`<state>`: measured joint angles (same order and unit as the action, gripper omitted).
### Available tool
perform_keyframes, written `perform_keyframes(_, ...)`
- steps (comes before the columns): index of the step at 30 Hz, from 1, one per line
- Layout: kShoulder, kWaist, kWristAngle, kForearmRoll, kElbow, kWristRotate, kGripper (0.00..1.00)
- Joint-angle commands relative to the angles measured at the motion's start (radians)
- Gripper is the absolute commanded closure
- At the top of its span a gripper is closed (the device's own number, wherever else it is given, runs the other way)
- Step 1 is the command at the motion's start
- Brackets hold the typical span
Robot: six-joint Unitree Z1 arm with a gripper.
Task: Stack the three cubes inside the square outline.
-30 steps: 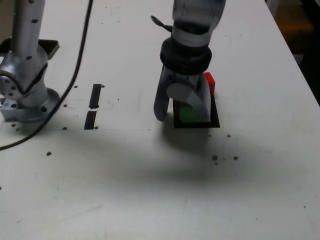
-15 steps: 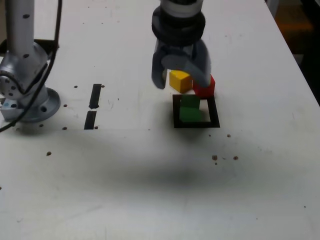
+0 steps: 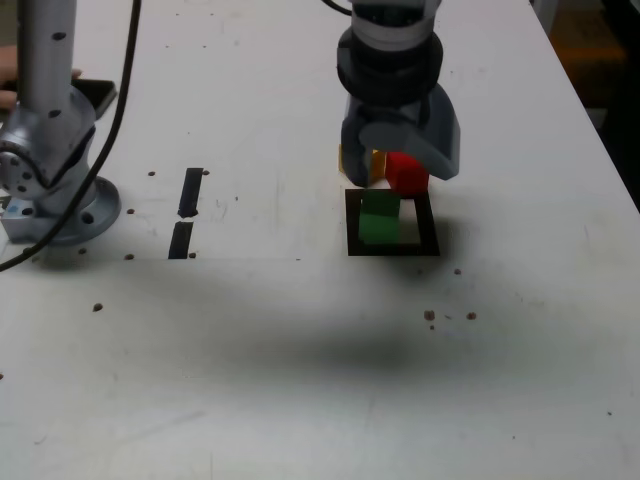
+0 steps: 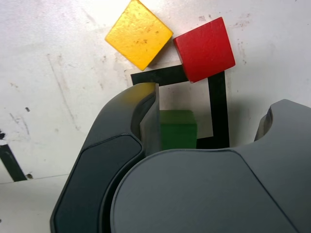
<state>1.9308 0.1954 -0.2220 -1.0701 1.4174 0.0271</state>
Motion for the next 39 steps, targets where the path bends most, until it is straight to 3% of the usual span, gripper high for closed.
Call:
perform_keyframes(1,0.006,-0.004,-0.002,0.001,0.003,-0.003,0.18)
perform_keyframes(22,0.016,-0.081,0.003,0.007,0.009,-0.041,0.17)
perform_keyframes(33,-0.032,-0.227,0.02,-0.024,-0.01,-0.036,0.15)
perform_keyframes(39,-0.043,-0.239,0.032,-0.029,-0.014,-0.041,0.15)
